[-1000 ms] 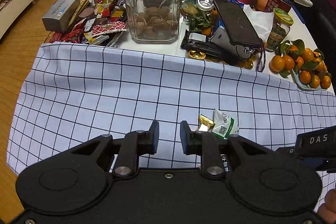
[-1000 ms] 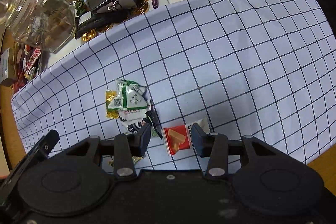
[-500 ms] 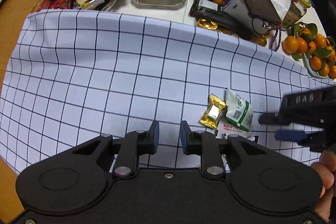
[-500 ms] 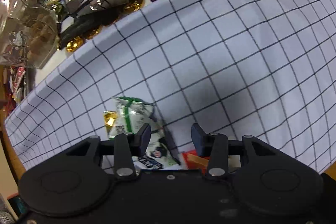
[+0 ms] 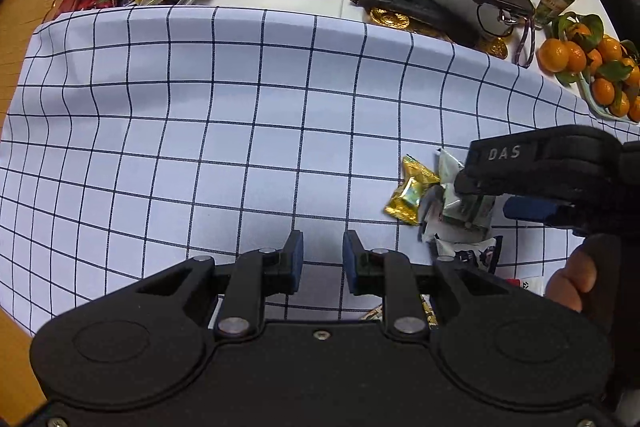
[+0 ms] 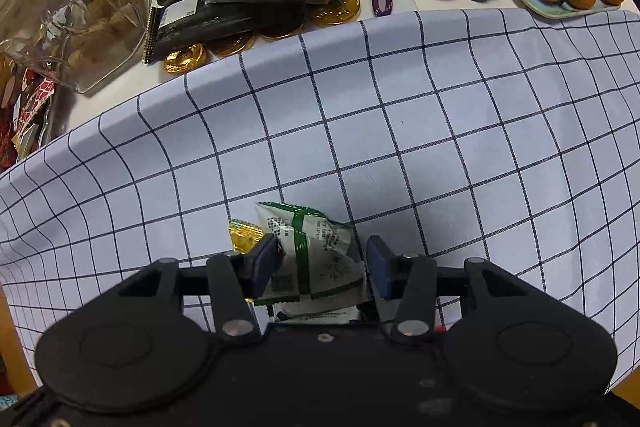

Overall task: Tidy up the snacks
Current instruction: 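Position the right tool around the green-and-white packet while the left tool approaches the gold-patterned bar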

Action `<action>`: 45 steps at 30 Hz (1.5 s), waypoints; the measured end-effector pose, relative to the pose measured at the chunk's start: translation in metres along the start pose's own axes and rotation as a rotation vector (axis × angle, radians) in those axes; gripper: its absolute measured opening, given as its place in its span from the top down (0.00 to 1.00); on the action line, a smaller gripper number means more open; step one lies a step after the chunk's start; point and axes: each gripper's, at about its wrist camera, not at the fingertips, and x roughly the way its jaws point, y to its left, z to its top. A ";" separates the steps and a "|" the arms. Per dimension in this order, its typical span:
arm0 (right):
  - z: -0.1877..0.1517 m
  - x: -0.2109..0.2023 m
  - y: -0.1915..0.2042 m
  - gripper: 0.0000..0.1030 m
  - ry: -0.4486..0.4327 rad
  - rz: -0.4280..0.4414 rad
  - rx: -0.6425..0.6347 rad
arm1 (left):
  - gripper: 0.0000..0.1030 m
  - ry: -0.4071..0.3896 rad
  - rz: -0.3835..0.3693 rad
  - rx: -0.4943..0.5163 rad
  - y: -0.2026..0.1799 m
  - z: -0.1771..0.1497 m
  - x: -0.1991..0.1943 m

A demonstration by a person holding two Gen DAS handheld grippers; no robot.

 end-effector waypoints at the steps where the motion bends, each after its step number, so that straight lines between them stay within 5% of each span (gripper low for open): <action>1: 0.002 0.000 -0.004 0.53 0.008 -0.003 0.019 | 0.69 0.000 -0.001 0.006 -0.001 0.000 0.000; 6: 0.008 0.000 -0.027 0.53 0.030 -0.028 0.078 | 0.69 0.028 -0.033 0.101 -0.011 -0.008 0.008; 15: 0.015 -0.006 -0.054 0.53 0.022 -0.099 0.096 | 0.69 0.062 -0.130 0.480 -0.042 -0.053 0.018; 20: 0.021 -0.008 -0.071 0.54 0.039 -0.089 0.125 | 0.69 0.033 -0.096 0.601 -0.046 -0.071 0.022; 28: 0.019 -0.025 -0.088 0.54 0.045 -0.053 0.142 | 0.69 -0.032 -0.196 0.629 -0.046 -0.067 0.002; 39: 0.016 -0.033 -0.093 0.54 0.061 -0.025 0.157 | 0.68 -0.091 -0.137 0.834 -0.066 -0.095 0.000; 45: 0.013 -0.035 -0.092 0.54 0.061 -0.018 0.146 | 0.62 -0.067 -0.049 0.785 -0.064 -0.088 0.018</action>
